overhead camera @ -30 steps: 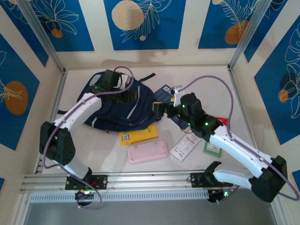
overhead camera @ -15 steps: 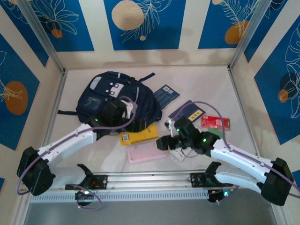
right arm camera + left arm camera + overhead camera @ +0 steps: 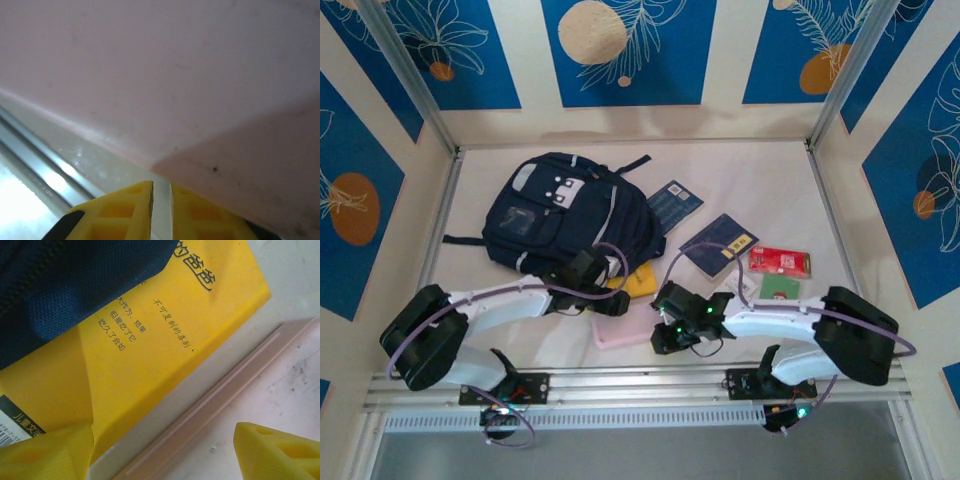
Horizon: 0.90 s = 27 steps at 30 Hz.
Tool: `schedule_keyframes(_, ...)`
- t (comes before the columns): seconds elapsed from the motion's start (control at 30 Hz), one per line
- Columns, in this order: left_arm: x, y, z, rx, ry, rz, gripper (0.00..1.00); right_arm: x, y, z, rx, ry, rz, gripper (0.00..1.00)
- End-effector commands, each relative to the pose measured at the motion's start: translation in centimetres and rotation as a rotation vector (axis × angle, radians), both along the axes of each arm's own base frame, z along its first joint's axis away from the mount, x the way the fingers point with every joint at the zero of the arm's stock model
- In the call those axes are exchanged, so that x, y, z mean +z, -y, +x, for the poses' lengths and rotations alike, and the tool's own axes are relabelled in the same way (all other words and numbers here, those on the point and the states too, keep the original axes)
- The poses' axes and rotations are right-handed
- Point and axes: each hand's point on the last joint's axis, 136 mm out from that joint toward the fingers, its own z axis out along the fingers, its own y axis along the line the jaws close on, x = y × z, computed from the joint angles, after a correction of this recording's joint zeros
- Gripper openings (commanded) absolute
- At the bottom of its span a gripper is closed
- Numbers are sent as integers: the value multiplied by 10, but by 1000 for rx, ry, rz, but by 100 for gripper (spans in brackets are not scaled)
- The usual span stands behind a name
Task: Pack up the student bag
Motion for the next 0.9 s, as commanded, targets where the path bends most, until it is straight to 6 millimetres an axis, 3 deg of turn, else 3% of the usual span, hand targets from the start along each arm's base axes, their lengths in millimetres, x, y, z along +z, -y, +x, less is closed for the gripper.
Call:
schedule_keyframes(0.0,7,15,2,-63,22,-36,73,4,-12,21,-68,56,-2,18)
schedule_keyframes(0.23,-1,36,-9,-99,-68,-133,71,1,18,67,-278,135,-81,18)
schedule_keyframes(0.53,9,59,-11,-110,-120,-254,70,18,23,119,-372,137,2,27)
schedule_keyframes(0.73,9,68,-15,-108,-133,-280,69,37,44,130,-442,146,23,50)
schedule_keyframes(0.87,10,61,-9,-57,-34,-101,77,48,65,128,-508,146,-26,64)
